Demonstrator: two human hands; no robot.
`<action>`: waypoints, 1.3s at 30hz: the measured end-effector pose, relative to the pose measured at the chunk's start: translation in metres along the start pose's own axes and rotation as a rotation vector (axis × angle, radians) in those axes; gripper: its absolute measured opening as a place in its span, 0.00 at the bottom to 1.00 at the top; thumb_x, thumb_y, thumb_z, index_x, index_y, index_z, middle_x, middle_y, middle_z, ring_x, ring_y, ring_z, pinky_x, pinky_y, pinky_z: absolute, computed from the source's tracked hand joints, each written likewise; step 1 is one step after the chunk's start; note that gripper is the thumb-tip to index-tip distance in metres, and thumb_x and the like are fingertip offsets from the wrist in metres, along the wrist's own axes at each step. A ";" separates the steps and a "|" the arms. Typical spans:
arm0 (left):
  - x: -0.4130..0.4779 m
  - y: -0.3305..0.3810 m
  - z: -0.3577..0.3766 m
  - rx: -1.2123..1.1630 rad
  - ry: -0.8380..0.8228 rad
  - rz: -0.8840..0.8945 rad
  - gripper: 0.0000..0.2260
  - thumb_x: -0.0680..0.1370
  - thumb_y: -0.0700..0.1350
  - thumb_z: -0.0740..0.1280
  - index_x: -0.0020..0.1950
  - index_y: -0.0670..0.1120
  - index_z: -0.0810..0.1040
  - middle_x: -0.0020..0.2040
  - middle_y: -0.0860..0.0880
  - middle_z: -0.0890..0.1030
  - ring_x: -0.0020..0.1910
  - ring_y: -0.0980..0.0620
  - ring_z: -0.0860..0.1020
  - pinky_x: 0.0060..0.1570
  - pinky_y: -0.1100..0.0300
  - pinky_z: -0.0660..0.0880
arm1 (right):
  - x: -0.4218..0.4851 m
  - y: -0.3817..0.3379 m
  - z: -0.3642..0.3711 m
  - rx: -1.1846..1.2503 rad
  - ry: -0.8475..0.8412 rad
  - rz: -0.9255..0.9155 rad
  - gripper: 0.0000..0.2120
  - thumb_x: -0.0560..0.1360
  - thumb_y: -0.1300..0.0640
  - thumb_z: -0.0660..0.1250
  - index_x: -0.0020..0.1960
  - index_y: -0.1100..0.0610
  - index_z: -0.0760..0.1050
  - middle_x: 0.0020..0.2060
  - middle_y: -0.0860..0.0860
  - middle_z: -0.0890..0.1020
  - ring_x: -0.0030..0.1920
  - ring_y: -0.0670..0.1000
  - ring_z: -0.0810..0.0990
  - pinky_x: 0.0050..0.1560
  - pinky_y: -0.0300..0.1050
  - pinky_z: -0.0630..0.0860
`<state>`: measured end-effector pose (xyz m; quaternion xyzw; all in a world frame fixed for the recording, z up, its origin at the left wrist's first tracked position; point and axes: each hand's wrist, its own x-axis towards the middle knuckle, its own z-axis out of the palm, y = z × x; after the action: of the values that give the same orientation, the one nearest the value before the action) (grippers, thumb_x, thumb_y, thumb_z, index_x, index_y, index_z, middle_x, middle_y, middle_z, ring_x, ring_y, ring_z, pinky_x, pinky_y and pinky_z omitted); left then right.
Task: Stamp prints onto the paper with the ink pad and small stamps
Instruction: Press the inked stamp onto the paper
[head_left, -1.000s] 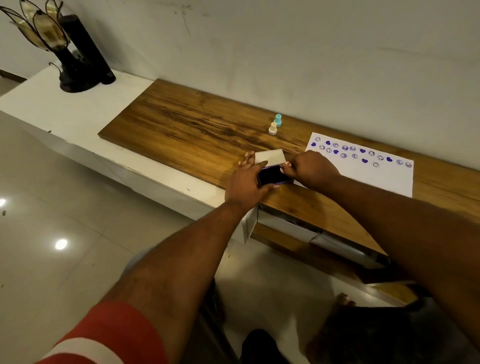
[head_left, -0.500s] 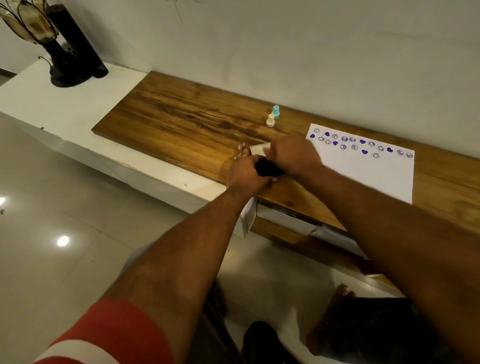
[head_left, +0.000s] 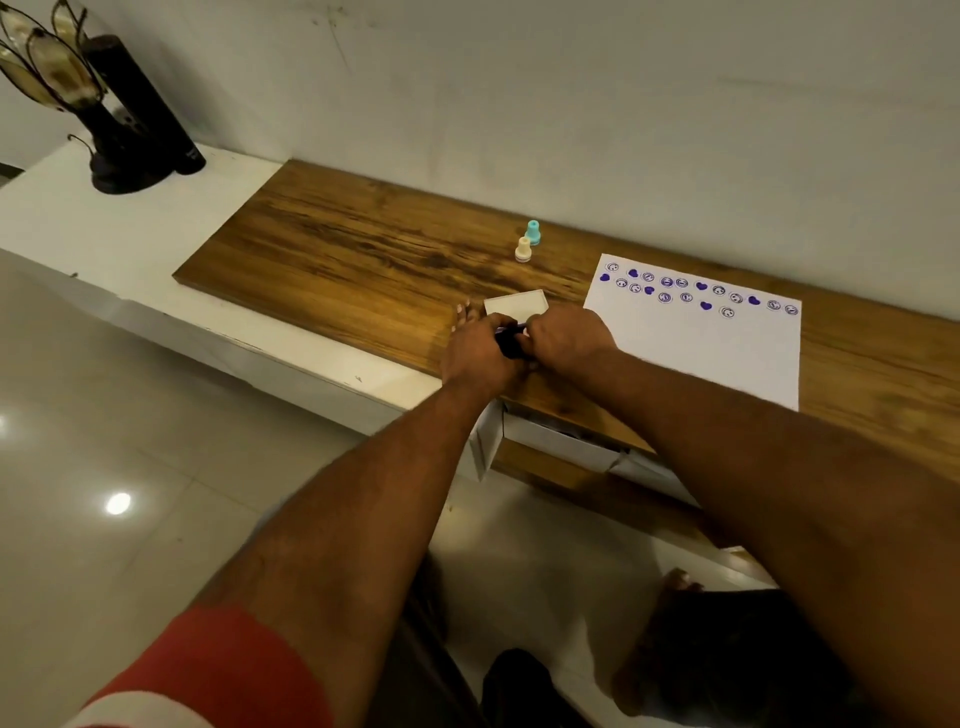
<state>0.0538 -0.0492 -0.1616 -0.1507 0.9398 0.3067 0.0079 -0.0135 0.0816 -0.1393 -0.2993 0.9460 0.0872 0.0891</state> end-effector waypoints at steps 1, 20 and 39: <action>0.001 0.002 -0.002 0.015 -0.010 -0.005 0.33 0.69 0.60 0.81 0.72 0.52 0.78 0.81 0.43 0.66 0.83 0.43 0.54 0.77 0.45 0.63 | 0.000 0.000 -0.001 0.016 -0.011 0.003 0.20 0.83 0.42 0.61 0.60 0.56 0.79 0.52 0.55 0.84 0.49 0.54 0.82 0.47 0.44 0.75; 0.000 0.168 0.115 0.091 -0.017 0.505 0.33 0.78 0.69 0.66 0.78 0.53 0.72 0.82 0.47 0.65 0.82 0.47 0.60 0.79 0.47 0.61 | -0.099 0.252 0.042 0.533 0.278 0.522 0.24 0.81 0.46 0.63 0.37 0.63 0.80 0.34 0.63 0.79 0.37 0.62 0.76 0.37 0.50 0.69; 0.009 0.159 0.156 -0.034 -0.072 0.380 0.33 0.78 0.65 0.70 0.78 0.49 0.72 0.80 0.49 0.69 0.80 0.49 0.65 0.76 0.54 0.60 | -0.083 0.270 0.054 0.387 0.250 0.478 0.23 0.83 0.45 0.60 0.36 0.59 0.75 0.40 0.65 0.82 0.44 0.65 0.79 0.40 0.47 0.66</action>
<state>-0.0128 0.1610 -0.1978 0.0405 0.9451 0.3236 -0.0191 -0.0978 0.3565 -0.1431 -0.0550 0.9921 -0.1130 0.0045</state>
